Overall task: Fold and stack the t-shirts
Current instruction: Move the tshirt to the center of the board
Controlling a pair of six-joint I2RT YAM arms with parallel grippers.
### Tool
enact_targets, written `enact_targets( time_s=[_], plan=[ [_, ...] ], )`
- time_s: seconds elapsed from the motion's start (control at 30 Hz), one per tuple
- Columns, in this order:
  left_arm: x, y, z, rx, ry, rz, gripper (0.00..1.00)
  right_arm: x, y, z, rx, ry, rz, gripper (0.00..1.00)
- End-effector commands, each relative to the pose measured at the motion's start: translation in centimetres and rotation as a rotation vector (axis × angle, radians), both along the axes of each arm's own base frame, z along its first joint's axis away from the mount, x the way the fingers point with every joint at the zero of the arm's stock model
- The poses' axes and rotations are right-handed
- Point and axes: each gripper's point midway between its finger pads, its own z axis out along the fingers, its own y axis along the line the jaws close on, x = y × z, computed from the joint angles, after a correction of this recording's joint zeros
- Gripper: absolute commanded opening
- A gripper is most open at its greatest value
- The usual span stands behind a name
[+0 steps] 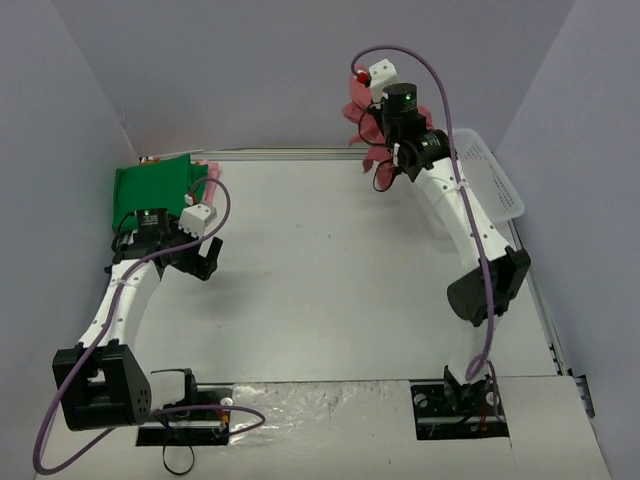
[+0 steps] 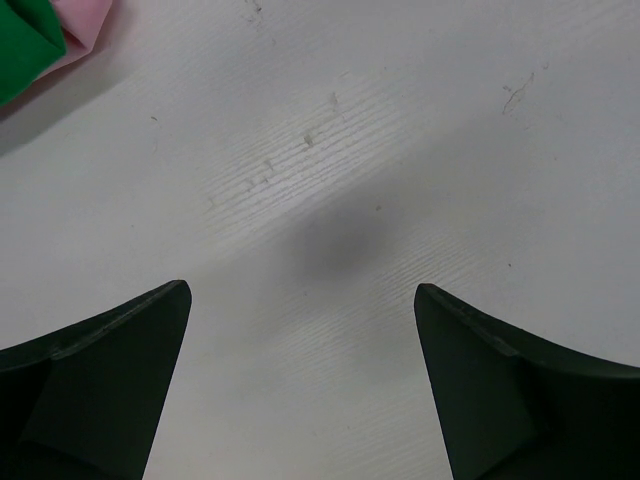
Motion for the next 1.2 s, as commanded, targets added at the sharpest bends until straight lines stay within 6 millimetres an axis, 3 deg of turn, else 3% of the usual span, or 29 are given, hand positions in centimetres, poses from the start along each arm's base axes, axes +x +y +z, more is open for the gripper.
enact_targets(
  time_s=[0.0,0.03,0.07,0.1,0.13,0.17,0.2,0.3,0.4,0.5,0.53,0.57,0.6,0.63,0.77,0.9,1.17],
  plan=[
    [0.6,0.2,3.1,0.013,-0.090,-0.008,0.94,-5.1,2.8,8.5,0.019,-0.156,0.152,0.02],
    [0.5,0.1,3.2,0.009,-0.090,-0.012,0.94,-7.0,5.4,8.7,0.032,-0.146,0.262,0.25],
    [0.5,0.1,3.3,0.007,-0.092,-0.013,0.94,-8.6,6.8,6.8,0.012,-0.064,0.356,0.82],
    [0.5,0.0,3.4,0.004,-0.093,-0.016,0.94,-9.6,7.8,3.7,-0.016,0.016,0.431,0.92],
    [0.4,-0.1,3.4,-0.002,-0.090,-0.021,0.94,-11.5,8.8,4.0,0.017,0.016,0.513,1.00],
    [0.5,-0.1,3.4,-0.003,-0.092,-0.022,0.94,-12.2,8.7,3.2,0.022,0.036,0.528,1.00],
    [0.5,-0.1,3.3,-0.003,-0.089,-0.022,0.94,-12.9,8.8,0.9,0.028,0.091,0.554,1.00],
    [0.6,-0.2,3.2,-0.008,-0.085,-0.026,0.94,-13.5,6.3,0.2,0.057,0.109,0.544,1.00],
    [0.6,-0.4,3.3,-0.015,-0.084,-0.031,0.94,-12.5,3.2,-1.9,0.054,0.154,0.444,1.00],
    [0.5,-0.5,3.4,-0.022,-0.082,-0.035,0.94,-11.1,1.0,-5.4,0.047,0.230,0.342,0.97],
    [0.4,-0.5,3.4,-0.022,-0.081,-0.037,0.94,-10.4,0.9,-7.7,0.050,0.280,0.325,0.92],
    [0.4,-0.5,3.4,-0.022,-0.080,-0.038,0.94,-10.1,0.7,-8.9,0.058,0.307,0.313,0.74],
    [0.3,-0.6,3.5,-0.022,-0.083,-0.039,0.94,-9.7,0.3,-10.0,0.062,0.332,0.300,0.64],
    [0.3,-0.6,3.4,-0.023,-0.082,-0.039,0.94,-9.3,0.4,-12.4,0.064,0.388,0.300,0.45],
    [0.3,-0.6,3.5,-0.025,-0.084,-0.043,0.94,-7.9,0.5,-17.8,0.076,0.505,0.279,0.14],
    [0.2,-0.7,3.4,-0.030,-0.078,-0.048,0.94,-6.5,-0.3,-22.9,0.068,0.602,0.227,0.09],
    [0.1,-0.8,3.2,-0.034,-0.070,-0.052,0.95,-3.4,-5.1,-25.7,0.041,0.618,0.050,0.09]
  ],
)
